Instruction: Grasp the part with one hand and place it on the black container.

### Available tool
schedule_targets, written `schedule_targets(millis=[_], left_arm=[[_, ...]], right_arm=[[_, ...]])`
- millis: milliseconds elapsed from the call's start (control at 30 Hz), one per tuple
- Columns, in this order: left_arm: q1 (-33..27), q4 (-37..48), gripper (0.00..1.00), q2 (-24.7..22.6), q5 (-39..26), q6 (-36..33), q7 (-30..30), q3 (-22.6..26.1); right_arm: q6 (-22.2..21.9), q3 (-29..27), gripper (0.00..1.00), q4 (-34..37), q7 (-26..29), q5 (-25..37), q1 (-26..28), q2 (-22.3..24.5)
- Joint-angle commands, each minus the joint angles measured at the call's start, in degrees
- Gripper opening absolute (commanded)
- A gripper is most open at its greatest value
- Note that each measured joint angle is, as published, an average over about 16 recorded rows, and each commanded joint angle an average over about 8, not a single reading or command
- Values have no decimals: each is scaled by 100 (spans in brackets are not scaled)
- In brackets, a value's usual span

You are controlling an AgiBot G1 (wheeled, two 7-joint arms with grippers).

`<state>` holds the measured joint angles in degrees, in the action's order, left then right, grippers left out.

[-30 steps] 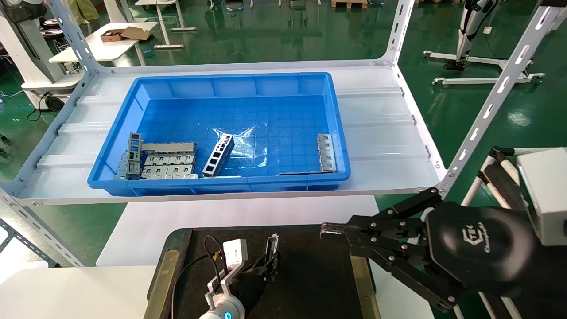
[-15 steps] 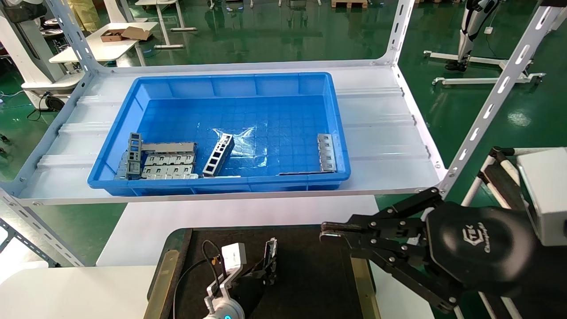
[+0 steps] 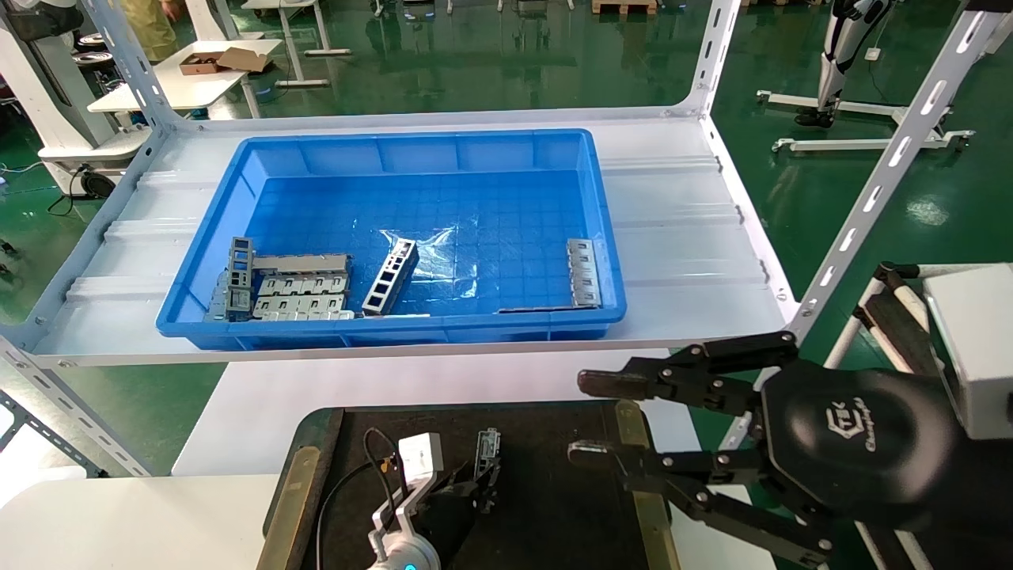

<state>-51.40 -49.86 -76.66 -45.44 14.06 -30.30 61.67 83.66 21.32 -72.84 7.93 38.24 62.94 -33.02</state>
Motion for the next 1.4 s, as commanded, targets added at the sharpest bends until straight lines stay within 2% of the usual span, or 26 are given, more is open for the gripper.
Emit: schedule_targets(millis=[33, 300, 600, 867, 1100, 1400], left_arm=[[-11, -37, 100, 3, -79, 37, -19, 39], [76, -711, 100, 550, -627, -458, 4, -59], [89, -1703, 100, 1589, -748, -1718, -26, -278], [-115, -2261, 100, 2334, -615, -3059, 108, -513], [-187, -2408, 100, 2785, -387, -4165, 539, -826], [-109, -2510, 100, 3195, -81, -4944, 1163, -1237]], right_arm=[[0, 0, 100, 0, 0, 0, 0, 0], [0, 1, 100, 0, 0, 0, 0, 0], [0, 1, 100, 0, -1, -1, 0, 0], [-1, 2, 100, 0, -1, -1, 0, 1], [-1, 2, 100, 0, -1, -1, 1, 1], [-1, 3, 100, 0, -1, -2, 1, 1]])
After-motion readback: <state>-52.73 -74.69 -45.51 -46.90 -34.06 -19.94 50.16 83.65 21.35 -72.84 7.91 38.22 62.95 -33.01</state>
